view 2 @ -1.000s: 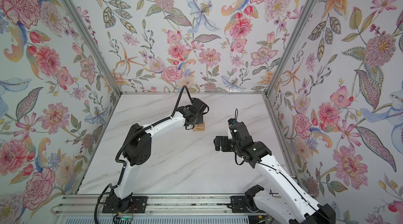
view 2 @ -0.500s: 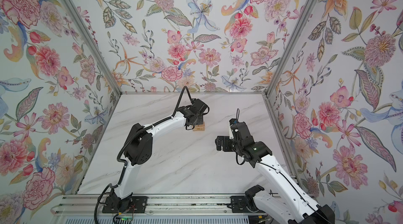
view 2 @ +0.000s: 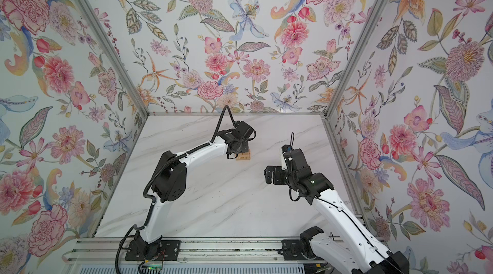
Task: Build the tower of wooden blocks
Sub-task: 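Lower the block upright beside the arch blocks with the left gripper, then open the left gripper and draw it back from the stack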
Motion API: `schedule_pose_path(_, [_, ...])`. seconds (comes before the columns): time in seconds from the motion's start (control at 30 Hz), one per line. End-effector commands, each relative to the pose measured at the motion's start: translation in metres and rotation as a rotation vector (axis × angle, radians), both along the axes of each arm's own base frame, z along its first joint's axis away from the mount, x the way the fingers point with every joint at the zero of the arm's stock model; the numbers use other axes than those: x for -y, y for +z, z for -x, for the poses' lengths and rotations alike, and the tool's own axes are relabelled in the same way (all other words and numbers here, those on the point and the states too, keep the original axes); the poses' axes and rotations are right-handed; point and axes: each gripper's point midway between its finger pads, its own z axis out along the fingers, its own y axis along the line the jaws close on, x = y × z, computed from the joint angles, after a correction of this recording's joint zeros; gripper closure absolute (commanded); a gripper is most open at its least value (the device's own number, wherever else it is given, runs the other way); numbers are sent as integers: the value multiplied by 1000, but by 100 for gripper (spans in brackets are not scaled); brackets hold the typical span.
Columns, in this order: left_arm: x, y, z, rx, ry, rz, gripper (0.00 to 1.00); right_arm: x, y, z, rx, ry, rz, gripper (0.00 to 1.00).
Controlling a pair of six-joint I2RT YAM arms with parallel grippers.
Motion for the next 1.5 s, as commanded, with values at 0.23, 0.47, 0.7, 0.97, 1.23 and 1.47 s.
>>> schedule_pose_path(0.23, [4,-4,1,-7,-1,-20,94,2,-7,4,-14,15,7,1])
schedule_pose_path(0.47, [3,0,0,-1,-1,-22,80,2,-7,4,-15,19,4,1])
schedule_pose_path(0.7, [2,3,1,0,-2,-25,74,3,-7,4,-12,18,2,1])
schedule_pose_path(0.97, [2,3,2,-1,-4,-34,55,3,-6,5,-9,19,-2,1])
schedule_pose_path(1.23, [1,13,1,18,-3,-37,52,5,-5,5,-3,14,-1,1])
schedule_pose_path(1.47, [-5,46,2,67,2,-28,42,6,-1,4,9,7,-6,1])
